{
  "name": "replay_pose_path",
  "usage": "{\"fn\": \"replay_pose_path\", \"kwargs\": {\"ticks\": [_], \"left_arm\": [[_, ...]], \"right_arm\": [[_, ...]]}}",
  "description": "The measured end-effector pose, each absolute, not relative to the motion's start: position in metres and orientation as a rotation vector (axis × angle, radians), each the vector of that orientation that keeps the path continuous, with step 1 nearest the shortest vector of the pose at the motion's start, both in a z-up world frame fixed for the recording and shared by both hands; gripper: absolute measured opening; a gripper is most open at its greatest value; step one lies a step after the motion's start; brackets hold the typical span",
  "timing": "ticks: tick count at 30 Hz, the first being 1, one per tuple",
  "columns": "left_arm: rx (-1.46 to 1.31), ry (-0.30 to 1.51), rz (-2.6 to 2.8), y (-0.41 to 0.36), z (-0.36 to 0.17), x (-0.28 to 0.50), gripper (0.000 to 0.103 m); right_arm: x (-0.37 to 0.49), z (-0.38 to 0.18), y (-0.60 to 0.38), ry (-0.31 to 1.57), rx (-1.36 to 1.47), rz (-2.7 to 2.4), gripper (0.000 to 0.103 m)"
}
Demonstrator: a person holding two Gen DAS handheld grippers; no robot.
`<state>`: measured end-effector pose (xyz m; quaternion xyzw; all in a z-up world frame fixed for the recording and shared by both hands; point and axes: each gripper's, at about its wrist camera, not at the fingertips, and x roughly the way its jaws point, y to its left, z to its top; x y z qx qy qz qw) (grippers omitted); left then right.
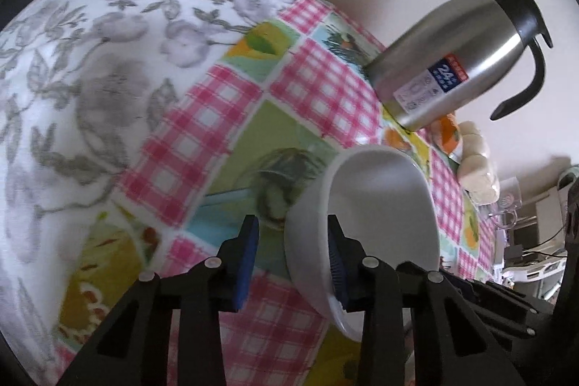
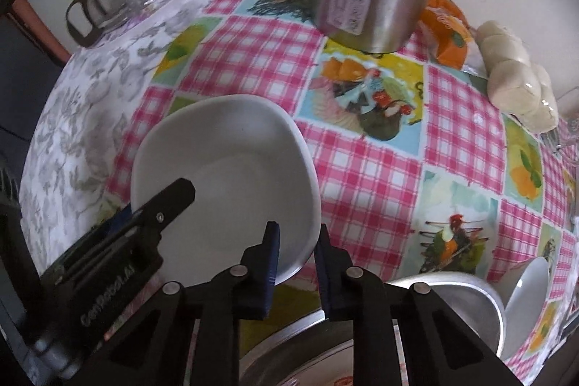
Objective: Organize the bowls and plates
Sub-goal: 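Lift the white bowl with both grippers and carry it over the basin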
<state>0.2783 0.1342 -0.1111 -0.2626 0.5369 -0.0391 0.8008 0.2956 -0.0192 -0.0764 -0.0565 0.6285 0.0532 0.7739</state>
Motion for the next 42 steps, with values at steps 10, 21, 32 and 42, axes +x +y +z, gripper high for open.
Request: {"fn": "replay_pose_path", "kwargs": {"ticks": [10, 21, 32, 42], "left_arm": [[-0.578, 1.182, -0.061, 0.155, -0.122, 0.272, 0.034], [-0.669, 1.196, -0.114, 0.153, -0.128, 0.265, 0.019], [-0.706, 1.143, -0.140, 0.162, -0.100, 0.246, 0.019], [-0.636, 1.049, -0.167, 0.151, -0.044, 0.222, 0.019]], "right_arm": [[0.283, -0.082, 0.012, 1.390, -0.242, 0.142, 0.021], [0.276, -0.089, 0.015, 1.425, -0.230, 0.085, 0.021], [0.254, -0.055, 0.020, 1.364, -0.192, 0.113, 0.020], [0.226, -0.009, -0.003, 1.246, -0.091, 0.141, 0.020]]}}
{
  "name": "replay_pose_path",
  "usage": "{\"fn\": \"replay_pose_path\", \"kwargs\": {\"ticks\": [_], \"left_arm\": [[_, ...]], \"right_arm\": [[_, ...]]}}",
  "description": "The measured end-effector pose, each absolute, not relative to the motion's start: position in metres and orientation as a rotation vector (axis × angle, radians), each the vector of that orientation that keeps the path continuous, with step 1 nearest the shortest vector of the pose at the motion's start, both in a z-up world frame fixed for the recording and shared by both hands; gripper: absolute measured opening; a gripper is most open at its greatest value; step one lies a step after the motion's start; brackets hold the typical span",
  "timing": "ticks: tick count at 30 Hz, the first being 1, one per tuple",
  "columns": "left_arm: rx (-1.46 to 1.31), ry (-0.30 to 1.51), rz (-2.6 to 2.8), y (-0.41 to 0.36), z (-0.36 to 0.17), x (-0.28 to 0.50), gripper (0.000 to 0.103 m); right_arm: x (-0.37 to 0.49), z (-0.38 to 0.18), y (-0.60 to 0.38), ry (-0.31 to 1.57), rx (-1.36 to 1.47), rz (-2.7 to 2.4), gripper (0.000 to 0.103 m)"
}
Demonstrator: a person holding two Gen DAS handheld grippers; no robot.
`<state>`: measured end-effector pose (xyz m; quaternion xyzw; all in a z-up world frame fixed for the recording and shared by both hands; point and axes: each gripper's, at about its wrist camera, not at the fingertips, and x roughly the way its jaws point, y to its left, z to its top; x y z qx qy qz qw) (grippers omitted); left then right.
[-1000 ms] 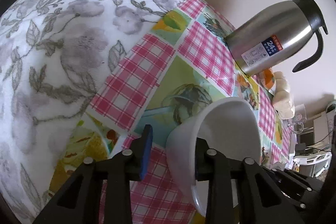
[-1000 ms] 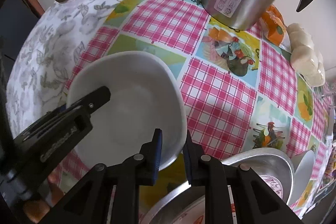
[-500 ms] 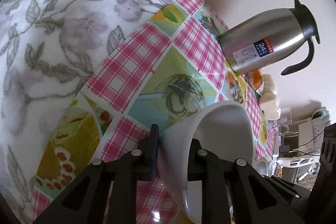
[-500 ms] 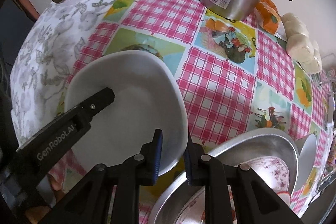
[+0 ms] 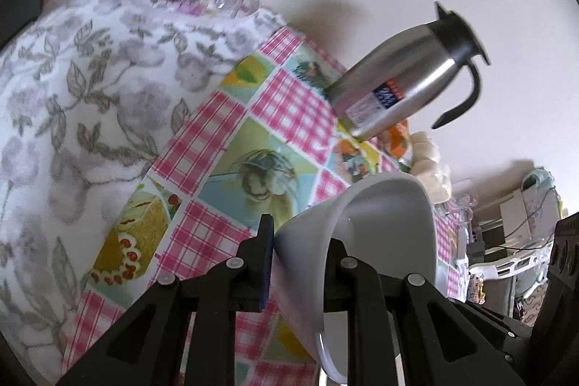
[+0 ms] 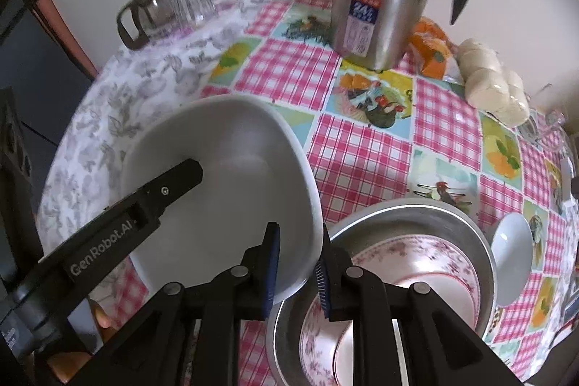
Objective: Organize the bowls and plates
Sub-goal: 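Lift the white bowl with both grippers and carry it over the basin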
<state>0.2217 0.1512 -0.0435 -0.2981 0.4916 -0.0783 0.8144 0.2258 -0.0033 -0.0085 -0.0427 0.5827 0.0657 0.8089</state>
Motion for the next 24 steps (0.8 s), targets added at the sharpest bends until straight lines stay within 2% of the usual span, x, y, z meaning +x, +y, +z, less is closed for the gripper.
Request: {"fn": "replay_pose_path", "kwargs": {"ticks": [12, 24], "left_arm": [[-0.519, 0.927, -0.176, 0.132, 0.021, 0.177, 0.019], [-0.425, 0.894, -0.209, 0.098, 0.043, 0.147, 0.019]], "right_arm": [[0.166, 0.041, -0.022, 1.059, 0.014, 0.154, 0.020], [0.120, 0.053, -0.059, 0.949, 0.146, 0.154, 0.020]]}}
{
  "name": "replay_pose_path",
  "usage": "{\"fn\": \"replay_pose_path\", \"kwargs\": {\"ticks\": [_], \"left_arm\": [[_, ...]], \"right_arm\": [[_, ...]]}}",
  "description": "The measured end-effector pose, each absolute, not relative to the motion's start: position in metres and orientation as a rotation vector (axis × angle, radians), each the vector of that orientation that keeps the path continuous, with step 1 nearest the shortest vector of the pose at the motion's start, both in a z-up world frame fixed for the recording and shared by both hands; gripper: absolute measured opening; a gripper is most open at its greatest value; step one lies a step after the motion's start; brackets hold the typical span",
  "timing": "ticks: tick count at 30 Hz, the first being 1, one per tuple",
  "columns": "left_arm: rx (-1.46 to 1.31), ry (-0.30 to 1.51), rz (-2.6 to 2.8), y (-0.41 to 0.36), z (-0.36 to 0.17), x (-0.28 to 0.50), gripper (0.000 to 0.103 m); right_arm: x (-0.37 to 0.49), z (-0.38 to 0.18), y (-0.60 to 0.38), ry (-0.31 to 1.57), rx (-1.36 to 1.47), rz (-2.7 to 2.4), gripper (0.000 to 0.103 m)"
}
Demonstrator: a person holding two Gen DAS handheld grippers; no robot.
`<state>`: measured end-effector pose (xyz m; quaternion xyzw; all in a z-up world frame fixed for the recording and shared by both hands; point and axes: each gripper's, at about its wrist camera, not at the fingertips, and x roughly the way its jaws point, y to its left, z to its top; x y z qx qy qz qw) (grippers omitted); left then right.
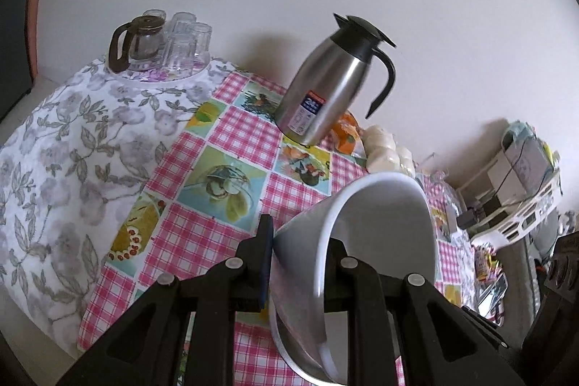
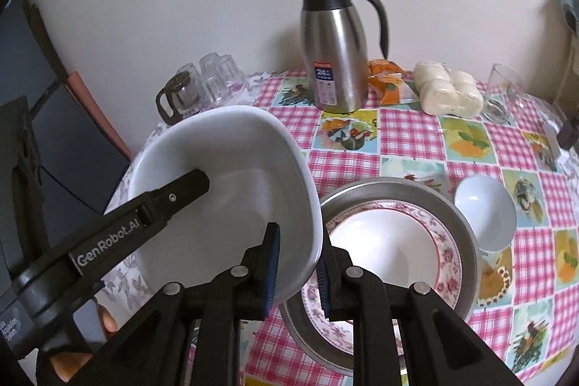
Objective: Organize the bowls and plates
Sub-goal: 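Lift the white bowl with both grippers and carry it over the basin, then lower the white bowl into the red-rimmed bowl with both grippers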
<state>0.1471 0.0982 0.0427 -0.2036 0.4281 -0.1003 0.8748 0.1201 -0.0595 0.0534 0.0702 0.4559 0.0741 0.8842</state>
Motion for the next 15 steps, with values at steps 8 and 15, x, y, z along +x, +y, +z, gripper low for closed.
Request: {"fn": "replay_pose_path", "kwargs": {"ticks": [8, 15], "left_arm": [[-0.356, 0.927, -0.218, 0.062, 0.040, 0.150, 0.019], [-0.311, 0.932, -0.244, 0.028, 0.043, 0.149, 0.019]], "right_arm": [[0.110, 0.042, -0.095, 0.930, 0.223, 0.149, 0.020], [0.103, 0.042, -0.128, 0.907, 0.299, 0.098, 0.020]]}}
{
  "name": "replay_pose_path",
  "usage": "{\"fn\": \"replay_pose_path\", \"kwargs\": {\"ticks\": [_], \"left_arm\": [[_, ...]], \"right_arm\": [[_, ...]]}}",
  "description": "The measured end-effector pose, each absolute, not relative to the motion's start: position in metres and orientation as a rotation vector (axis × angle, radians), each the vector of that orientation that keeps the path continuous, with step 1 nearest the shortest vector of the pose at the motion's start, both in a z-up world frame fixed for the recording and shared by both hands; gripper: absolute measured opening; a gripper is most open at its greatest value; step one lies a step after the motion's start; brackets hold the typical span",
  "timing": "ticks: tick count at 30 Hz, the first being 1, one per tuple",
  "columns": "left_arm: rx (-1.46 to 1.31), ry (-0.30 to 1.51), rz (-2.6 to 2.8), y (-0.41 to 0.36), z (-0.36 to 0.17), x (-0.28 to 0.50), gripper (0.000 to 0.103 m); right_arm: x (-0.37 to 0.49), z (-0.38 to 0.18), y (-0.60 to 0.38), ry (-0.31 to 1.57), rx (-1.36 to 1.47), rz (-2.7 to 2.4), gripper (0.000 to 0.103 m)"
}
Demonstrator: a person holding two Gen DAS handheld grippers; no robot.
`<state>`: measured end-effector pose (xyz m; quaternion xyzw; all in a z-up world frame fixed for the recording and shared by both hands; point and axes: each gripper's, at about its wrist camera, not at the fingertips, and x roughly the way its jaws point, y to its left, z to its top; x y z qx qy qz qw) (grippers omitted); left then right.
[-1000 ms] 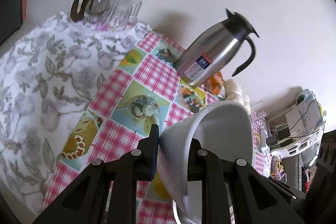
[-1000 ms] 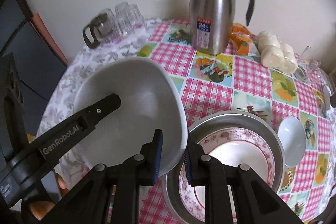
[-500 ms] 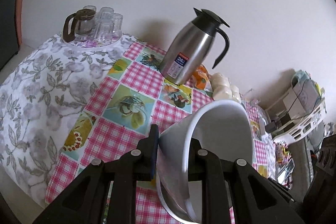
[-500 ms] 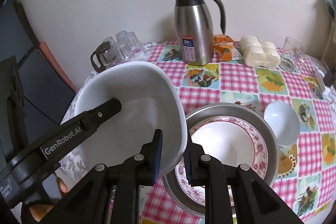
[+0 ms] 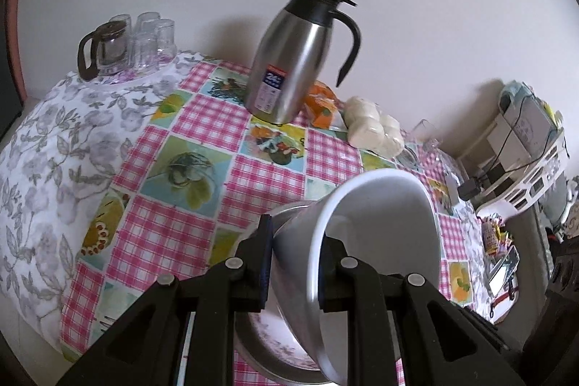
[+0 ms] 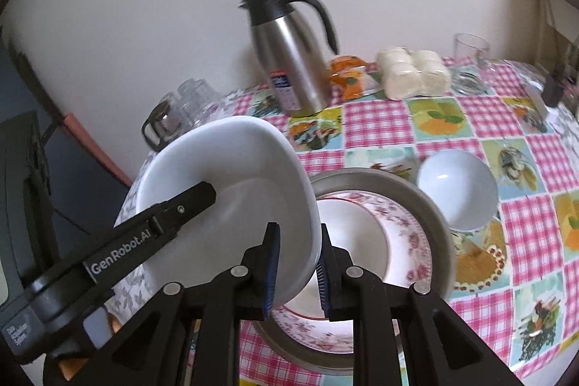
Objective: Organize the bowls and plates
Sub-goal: 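Lower the white bowl into the red-rimmed bowl with both grippers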
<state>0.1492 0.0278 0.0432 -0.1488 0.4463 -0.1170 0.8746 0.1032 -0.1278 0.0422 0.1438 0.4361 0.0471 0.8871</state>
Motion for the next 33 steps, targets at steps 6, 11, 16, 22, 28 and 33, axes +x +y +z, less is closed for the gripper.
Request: {"fn": "replay_pose_path", "kwargs": {"ticks": [6, 11, 16, 22, 28, 33], "left_arm": [[-0.278, 0.937, -0.263, 0.009, 0.044, 0.147, 0.019], [-0.253, 0.961, -0.275, -0.004, 0.040, 0.150, 0.019], [-0.247, 1.003, -0.283, -0.009, 0.030, 0.154, 0.019], [-0.221, 1.067, -0.269, -0.016, 0.012, 0.161, 0.020], [-0.196, 1.113, -0.264, -0.021, 0.001, 0.165, 0.025], [-0.171, 1.133, -0.255, -0.026, -0.003, 0.167, 0.025]], "right_arm": [[0.099, 0.034, -0.145, 0.925, 0.333, 0.061, 0.021], [0.096, 0.037, -0.155, 0.911, 0.336, 0.047, 0.021], [0.099, 0.028, -0.160, 0.941, 0.337, 0.032, 0.021], [0.106, 0.014, -0.162, 0.990, 0.348, 0.018, 0.021], [0.110, 0.005, -0.161, 1.027, 0.342, 0.013, 0.022], [0.112, -0.001, -0.160, 1.053, 0.337, 0.002, 0.023]]}}
